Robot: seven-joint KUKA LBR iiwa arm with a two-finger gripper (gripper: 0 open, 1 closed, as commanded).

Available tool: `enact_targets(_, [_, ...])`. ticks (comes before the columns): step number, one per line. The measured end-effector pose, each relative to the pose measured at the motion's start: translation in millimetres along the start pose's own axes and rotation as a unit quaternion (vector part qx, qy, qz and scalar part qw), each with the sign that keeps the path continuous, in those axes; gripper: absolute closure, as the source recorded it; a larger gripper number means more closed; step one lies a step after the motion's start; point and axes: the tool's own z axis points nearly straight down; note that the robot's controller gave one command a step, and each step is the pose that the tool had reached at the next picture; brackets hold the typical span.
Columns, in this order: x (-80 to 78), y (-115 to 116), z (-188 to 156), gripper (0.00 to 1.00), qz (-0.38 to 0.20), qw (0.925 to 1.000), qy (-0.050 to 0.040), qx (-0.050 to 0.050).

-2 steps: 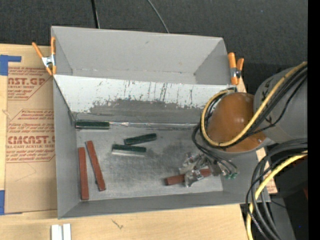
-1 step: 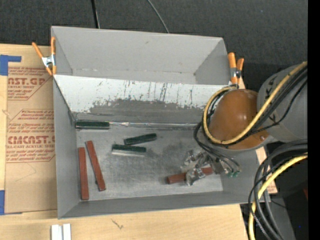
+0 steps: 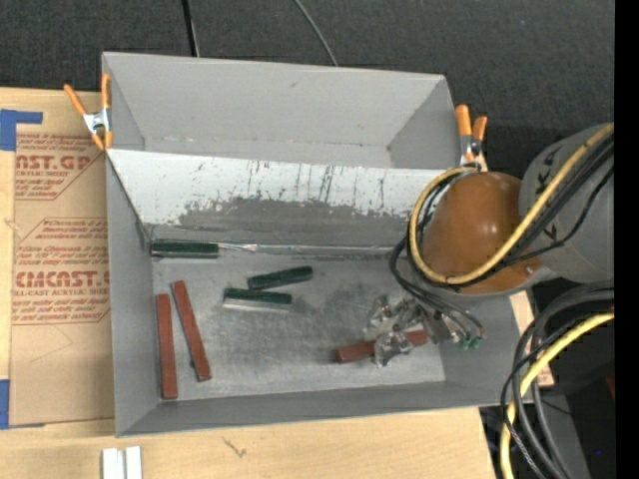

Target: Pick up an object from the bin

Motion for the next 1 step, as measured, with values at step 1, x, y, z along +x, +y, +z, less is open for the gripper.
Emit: enact_targets(1, [-0.2, 0.0, -8.8, 1.00, 0.000, 1.0000, -0.0006, 0.000])
